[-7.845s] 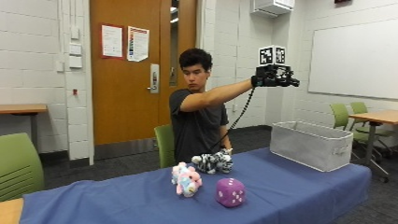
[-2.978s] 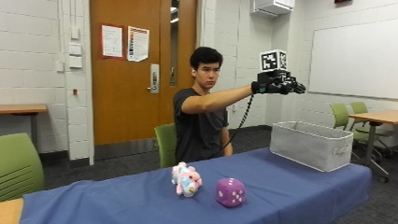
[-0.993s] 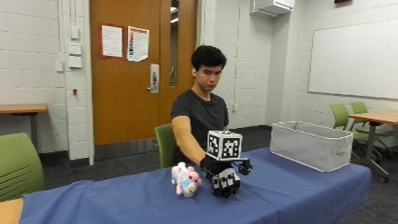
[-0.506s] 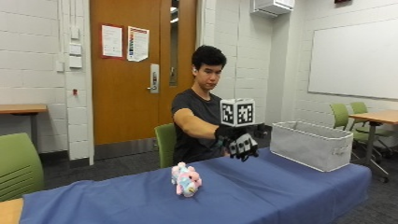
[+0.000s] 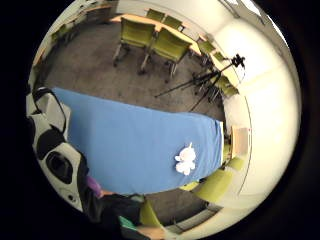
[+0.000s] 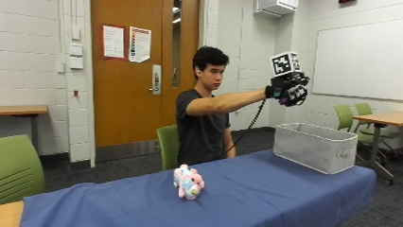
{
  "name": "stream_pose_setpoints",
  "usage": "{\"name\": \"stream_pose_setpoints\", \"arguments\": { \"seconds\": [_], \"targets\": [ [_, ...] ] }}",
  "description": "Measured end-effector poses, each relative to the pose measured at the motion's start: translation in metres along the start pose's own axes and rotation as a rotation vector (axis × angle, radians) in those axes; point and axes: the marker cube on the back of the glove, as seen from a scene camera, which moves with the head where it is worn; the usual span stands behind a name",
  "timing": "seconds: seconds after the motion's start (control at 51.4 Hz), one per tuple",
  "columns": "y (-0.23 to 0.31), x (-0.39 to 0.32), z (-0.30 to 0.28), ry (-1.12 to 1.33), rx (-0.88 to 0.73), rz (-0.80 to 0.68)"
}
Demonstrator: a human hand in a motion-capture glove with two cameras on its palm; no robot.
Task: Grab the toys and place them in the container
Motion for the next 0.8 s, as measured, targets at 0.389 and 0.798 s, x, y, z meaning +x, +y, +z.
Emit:
{"name": "stream_pose_setpoints", "arguments": {
  "seconds": [0.389,0.798],
  "targets": [
    [-0.103,-0.193,0.033,-0.022,-0.032,-0.012],
    [-0.095,-0.178,0.102,0.029,-0.25,0.018]
  ]
}}
